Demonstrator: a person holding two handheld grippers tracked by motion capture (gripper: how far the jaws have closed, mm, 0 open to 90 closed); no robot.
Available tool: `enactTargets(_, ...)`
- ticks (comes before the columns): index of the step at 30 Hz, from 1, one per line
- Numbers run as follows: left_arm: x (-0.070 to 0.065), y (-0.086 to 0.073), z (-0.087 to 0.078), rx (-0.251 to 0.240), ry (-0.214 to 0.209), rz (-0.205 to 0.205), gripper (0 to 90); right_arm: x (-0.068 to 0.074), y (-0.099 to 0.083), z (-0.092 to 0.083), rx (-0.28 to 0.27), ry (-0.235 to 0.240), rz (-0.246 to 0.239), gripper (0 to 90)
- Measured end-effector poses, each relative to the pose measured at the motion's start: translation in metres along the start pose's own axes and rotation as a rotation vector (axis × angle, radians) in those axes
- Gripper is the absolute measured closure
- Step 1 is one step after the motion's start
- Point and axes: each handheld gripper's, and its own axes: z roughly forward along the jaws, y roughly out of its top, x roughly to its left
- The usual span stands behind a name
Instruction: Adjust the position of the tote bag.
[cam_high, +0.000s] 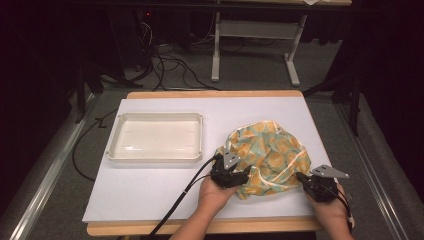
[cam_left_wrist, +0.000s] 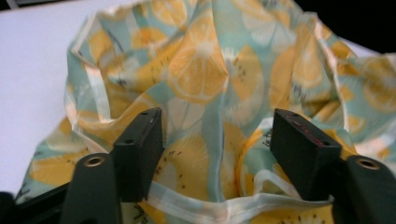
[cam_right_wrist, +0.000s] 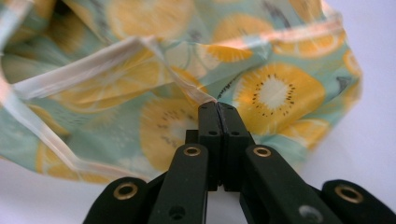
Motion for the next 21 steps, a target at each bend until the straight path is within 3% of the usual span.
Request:
enactTargets(2,-0.002,-0.004,0.003,0.037,0.006,0.018,39.4,-0.003,-0.002,0.000,0.011,-0.003,0.011,89.9)
enactTargets(3,-0.004,-0.008,0.006,0.059,0.010,0.032,48.3,-0.009,-0.004,-0.003,0.003,-0.014,0.043,82.9)
enactTargets(4,-0.004,-0.008,0.006,0.059,0.010,0.032,55.0,-0.009,-0.004,-0.003,0.003,-0.014,0.043,82.9)
enactTargets(5,-0.003,-0.009,0.007,0.066,0.013,0.034,62.6,-0.010,-0.003,-0.013,-0.043,-0.021,0.052,77.9)
enactTargets(6,-0.003,-0.010,0.007,0.066,0.013,0.029,62.6,-0.010,-0.003,-0.013,-0.043,-0.021,0.052,77.9)
enactTargets(7,-0.001,-0.011,0.006,0.072,0.013,0.031,71.2,-0.010,-0.001,-0.017,-0.065,-0.025,0.051,75.3)
enactTargets(10,0.000,-0.014,0.000,0.044,0.027,0.051,88.3,-0.005,0.011,-0.040,-0.178,-0.038,0.072,69.7)
enactTargets(12,0.000,-0.014,-0.002,0.037,0.029,0.055,88.6,-0.005,0.014,-0.043,-0.194,-0.036,0.071,69.3)
enactTargets(13,0.000,-0.015,-0.005,0.027,0.036,0.058,89.1,-0.002,0.028,-0.052,-0.247,-0.033,0.070,68.7)
enactTargets(16,-0.001,-0.018,-0.010,0.011,0.034,0.058,89.2,0.000,0.042,-0.057,-0.287,-0.023,0.065,68.0)
enactTargets(17,-0.002,-0.020,-0.013,0.011,0.036,0.076,89.3,0.004,0.062,-0.061,-0.324,-0.007,0.062,67.8)
enactTargets(19,-0.005,-0.024,-0.016,0.019,0.033,0.097,89.2,0.006,0.069,-0.061,-0.332,-0.005,0.061,67.6)
enactTargets(21,-0.010,-0.028,-0.020,0.019,0.029,0.119,89.2,0.011,0.087,-0.059,-0.351,0.000,0.041,67.6)
